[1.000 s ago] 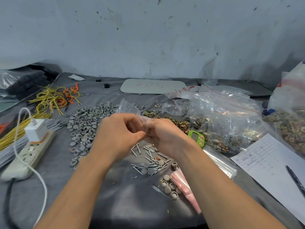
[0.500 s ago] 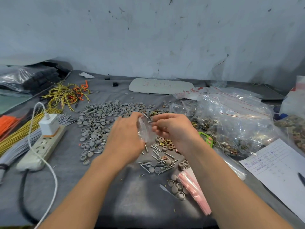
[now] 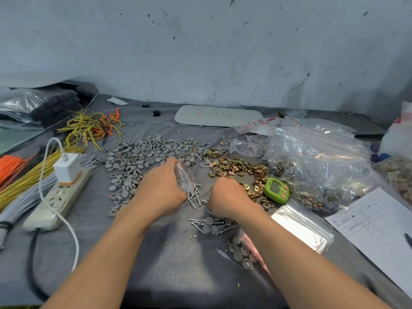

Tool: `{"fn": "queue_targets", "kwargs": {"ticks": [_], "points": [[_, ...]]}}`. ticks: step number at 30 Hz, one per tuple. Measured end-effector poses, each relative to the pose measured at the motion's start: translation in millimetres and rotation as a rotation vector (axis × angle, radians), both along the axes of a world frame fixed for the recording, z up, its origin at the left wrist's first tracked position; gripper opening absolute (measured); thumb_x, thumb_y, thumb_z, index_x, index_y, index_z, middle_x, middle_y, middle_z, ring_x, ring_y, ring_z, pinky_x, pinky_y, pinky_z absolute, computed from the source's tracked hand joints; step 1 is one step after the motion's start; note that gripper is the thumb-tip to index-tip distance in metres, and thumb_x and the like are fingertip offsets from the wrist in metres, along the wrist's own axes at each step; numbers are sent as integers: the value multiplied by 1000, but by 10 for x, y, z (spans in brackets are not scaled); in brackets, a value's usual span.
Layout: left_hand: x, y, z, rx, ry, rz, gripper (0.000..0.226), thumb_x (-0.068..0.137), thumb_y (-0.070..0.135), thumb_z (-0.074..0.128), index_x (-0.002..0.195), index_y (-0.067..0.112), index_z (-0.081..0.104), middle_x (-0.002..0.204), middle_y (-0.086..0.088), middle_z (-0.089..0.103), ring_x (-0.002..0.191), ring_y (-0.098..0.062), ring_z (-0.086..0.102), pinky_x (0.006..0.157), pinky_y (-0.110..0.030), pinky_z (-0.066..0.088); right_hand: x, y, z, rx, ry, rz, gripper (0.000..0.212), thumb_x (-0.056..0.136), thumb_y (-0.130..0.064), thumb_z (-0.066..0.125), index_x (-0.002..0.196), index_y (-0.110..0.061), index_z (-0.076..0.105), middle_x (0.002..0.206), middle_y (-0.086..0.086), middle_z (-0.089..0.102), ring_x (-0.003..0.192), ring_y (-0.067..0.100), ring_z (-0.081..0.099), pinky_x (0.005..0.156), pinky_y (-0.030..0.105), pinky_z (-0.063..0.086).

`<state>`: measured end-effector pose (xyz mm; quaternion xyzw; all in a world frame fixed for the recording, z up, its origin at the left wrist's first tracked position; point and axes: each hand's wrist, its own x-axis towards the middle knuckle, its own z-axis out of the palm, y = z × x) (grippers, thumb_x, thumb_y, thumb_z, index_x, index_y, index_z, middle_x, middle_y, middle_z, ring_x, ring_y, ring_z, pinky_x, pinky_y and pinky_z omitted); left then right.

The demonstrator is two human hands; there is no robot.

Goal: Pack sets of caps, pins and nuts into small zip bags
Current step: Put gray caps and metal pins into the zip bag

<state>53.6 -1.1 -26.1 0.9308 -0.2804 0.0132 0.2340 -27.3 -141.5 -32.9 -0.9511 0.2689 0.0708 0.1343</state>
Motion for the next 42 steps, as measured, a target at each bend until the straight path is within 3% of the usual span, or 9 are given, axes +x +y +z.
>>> {"fn": "queue_targets", "kwargs": {"ticks": [8,14,20,25,28,32,37,40,42], "points": [[-37,-114,-158,69,-41,-29,48,82,39,76,119,29,46,110,2,64,89,-21,52,72,-35,39,-15,-19,182,15,-255,-135,7,94,-18,64,97,-23,68,93,0,71,87,25,67,76,36,51],[-47,-149,-162,42,-21,-62,48,79,32,79,116,34,49,105,6,64,91,-21,61,73,-37,49,-160,-53,237,127,-497,98,22,90,-15,69,75,-30,71,73,-13,70,74,11,67,73,33,59],[-70,-190,-63,10,135,-154,49,70,21,80,105,34,49,94,10,61,80,-12,60,60,-33,41,-74,2,121,370,-640,164,12,88,-16,78,91,-26,84,73,-17,72,61,-10,62,57,3,42],[-33,-123,-17,-254,316,-98,51,68,15,85,107,35,58,102,8,67,90,-11,65,69,-32,50,-58,-105,198,490,-864,-101,21,93,-18,74,80,-33,80,71,-20,75,67,0,71,57,15,56],[13,-77,9,-430,435,-47,47,70,8,87,107,29,65,97,4,73,91,-13,70,74,-31,52,-48,-185,182,278,-631,-119,25,95,-18,71,77,-35,75,77,-15,74,62,8,70,64,29,63],[103,-24,45,-608,569,-28,42,72,-2,83,105,21,70,88,5,78,84,-12,74,75,-29,52,5,-74,-1,-36,-175,41,15,92,-15,66,98,-21,78,94,2,75,84,23,70,76,35,62],[114,5,38,-628,515,19,41,74,-5,80,102,22,71,91,3,79,88,-20,75,75,-37,58,8,102,-92,-103,-111,122,8,85,-7,65,91,-13,66,86,6,63,97,33,68,75,37,47],[96,-4,14,-456,281,67,37,73,4,80,92,31,63,83,6,73,75,-17,71,65,-32,56,-2,154,-71,-161,-148,128,17,83,-5,64,92,-17,57,89,5,61,103,33,65,88,42,41],[80,-9,7,-276,108,70,35,77,13,79,90,34,55,83,13,64,73,-10,61,61,-29,45,1,164,-17,-126,-280,21,22,88,-7,63,103,-22,58,98,2,70,99,30,66,80,39,41]]}}
